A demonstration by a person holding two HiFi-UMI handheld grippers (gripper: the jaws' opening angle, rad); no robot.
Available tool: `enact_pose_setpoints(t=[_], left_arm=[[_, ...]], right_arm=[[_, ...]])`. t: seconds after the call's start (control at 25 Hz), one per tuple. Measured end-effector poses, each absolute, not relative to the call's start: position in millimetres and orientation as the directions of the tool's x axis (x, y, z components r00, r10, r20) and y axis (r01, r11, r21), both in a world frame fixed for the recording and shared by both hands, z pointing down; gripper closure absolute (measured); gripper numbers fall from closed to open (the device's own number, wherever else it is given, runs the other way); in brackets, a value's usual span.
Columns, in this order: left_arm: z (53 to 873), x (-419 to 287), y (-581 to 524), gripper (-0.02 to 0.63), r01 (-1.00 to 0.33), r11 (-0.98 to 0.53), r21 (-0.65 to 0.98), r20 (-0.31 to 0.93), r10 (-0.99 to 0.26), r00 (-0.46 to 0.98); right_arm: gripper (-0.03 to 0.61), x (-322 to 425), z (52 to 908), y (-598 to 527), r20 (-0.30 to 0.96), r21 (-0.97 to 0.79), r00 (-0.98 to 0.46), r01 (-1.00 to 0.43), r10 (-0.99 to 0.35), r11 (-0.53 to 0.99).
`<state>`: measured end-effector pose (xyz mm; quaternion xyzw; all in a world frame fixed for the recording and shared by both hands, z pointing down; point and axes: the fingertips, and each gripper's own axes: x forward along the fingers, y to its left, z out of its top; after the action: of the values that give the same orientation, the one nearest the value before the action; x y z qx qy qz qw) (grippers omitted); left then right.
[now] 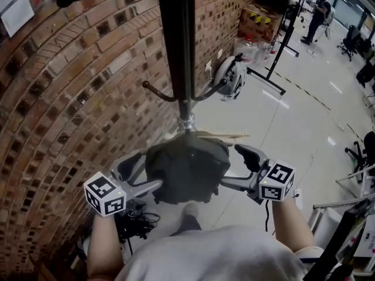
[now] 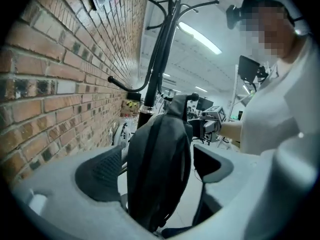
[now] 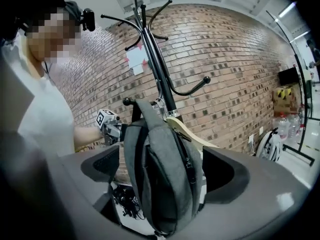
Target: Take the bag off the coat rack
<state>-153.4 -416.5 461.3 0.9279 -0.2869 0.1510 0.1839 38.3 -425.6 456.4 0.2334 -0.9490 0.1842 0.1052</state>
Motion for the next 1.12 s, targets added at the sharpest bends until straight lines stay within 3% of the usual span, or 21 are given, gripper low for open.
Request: enact_pose_setpoints(t=[0.12,0.48,0.6,0.8,1.12], left_arm=[[470,-147,-428,0.118,-0.528,-0.804,0.275,0.397,-0.405,0.824],[485,-128,-428,0.106,-0.354,-0.846,0.399,0.348,-0.218,0.912],[494,-120,-419,0.107,-0.311,-0.866,0.393,0.384,-0.152,0.911],[498,-121,-423,0.114,-0.333,-0.871,0.361,0.397,-0.179,0.900],[495,-126,-426,0.320,-0.409,-0.839,0.359,0.391,-0.263,0.882]], right_arm=[[0.054,33,470,-442,0.327,-0.277,-0.867,-0.469,-0.377,0.839],[0.052,18,506,-446,0.375,-0.279,-0.868,-0.441,-0.325,0.853],[0.078,18,506,-448,0.377,-0.282,-0.867,-0.441,-0.325,0.852],[0.116,16,509,-451,0.374,-0.289,-0.865,-0.452,-0.335,0.844],[0.315,13,512,-450,0.346,-0.344,-0.856,-0.496,-0.384,0.797]])
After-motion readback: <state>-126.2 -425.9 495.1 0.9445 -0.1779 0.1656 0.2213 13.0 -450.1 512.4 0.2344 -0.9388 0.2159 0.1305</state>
